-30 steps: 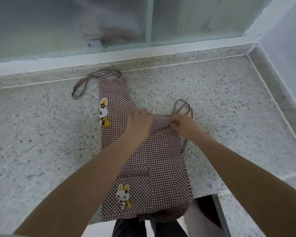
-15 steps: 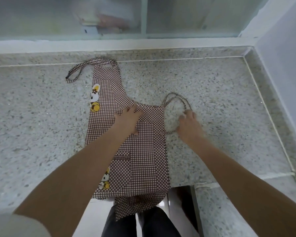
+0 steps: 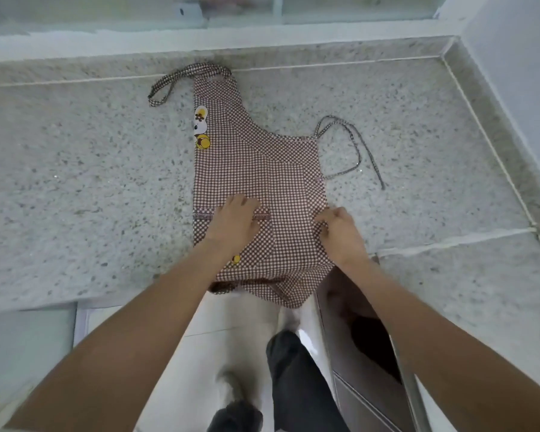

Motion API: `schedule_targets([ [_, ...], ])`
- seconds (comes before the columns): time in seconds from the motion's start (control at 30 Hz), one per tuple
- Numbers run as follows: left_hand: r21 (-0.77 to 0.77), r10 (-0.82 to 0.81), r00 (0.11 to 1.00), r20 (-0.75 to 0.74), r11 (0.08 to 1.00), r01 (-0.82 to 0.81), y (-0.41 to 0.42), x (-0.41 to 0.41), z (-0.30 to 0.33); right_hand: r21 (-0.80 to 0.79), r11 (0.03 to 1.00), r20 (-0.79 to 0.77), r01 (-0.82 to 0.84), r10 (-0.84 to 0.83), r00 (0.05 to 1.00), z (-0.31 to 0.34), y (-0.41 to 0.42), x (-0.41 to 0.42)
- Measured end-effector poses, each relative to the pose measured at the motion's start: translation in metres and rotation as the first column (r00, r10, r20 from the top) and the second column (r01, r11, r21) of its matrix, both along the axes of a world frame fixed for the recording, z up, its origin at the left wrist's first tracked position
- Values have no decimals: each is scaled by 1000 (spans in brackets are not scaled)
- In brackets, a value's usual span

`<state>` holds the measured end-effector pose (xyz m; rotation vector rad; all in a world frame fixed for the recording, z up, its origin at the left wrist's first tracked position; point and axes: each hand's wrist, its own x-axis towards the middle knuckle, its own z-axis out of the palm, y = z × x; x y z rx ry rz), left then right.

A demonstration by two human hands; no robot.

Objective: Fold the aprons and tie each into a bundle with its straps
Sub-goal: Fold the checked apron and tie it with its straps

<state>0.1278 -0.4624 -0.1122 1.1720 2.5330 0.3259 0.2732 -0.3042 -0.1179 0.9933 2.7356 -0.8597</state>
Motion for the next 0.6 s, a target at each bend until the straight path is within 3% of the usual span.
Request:
schedule_targets([
  [0.1, 5, -126, 971, 203, 992, 127, -41, 27, -3, -35, 983, -79, 182, -184, 980, -9, -52, 31],
  [0.17, -57, -67, 948, 312, 994, 89, -57, 41, -8, -134, 938, -43, 321, -329, 943, -15, -71, 43],
  [0.23, -181, 112, 931, 347, 982, -50, -79, 51, -17, -257, 833, 94, 490, -483, 871, -27, -79, 51],
  [0.27, -233, 260, 879, 400, 956, -177, -90, 54, -24, -335, 748, 155, 572, -555, 817, -33, -79, 53],
  [0.3, -271, 411, 771, 487, 910, -314, -101, 58, -31, -434, 647, 186, 627, -617, 765, -40, -80, 56],
  [0.37, -301, 594, 494, 635, 779, -549, -118, 62, -42, -607, 460, 188, 647, -708, 680, -49, -81, 58],
  [0.4, -284, 612, 441, 656, 742, -607, -123, 62, -47, -683, 385, 193, 621, -725, 662, -51, -81, 58],
  [0.47, -235, 622, 403, 671, 694, -680, -128, 63, -56, -770, 304, 202, 561, -718, 666, -58, -79, 56],
  [0.6, -100, 577, 392, 717, 642, -760, -138, 72, -60, -758, 323, 181, 567, -732, 657, -74, -81, 55],
])
